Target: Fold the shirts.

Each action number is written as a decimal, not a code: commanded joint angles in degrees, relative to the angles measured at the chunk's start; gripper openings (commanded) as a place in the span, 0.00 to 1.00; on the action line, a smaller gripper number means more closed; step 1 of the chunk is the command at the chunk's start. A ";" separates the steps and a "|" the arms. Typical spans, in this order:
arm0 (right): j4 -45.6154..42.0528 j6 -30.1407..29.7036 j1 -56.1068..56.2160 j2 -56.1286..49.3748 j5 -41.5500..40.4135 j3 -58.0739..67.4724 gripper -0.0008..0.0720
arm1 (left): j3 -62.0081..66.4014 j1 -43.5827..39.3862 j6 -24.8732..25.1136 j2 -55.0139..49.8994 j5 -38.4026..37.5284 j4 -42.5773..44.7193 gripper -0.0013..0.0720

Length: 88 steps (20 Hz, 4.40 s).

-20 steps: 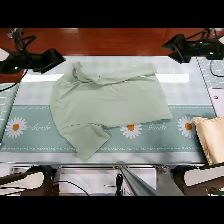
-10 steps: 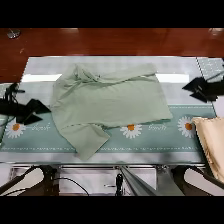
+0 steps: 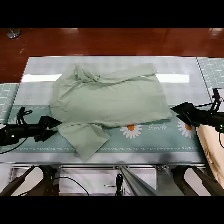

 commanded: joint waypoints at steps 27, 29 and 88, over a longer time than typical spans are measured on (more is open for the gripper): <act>-4.70 9.94 11.02 -28.48 -2.54 15.41 0.84 | 3.67 -10.71 7.67 -4.50 2.67 -8.68 0.06; -4.74 8.61 12.81 -28.59 -1.73 17.99 0.15 | 3.69 -10.71 7.67 -4.44 2.64 -8.70 0.06; -19.32 13.68 18.86 -51.25 0.94 68.70 0.04 | 55.93 -26.84 -4.44 -33.62 17.49 10.36 0.06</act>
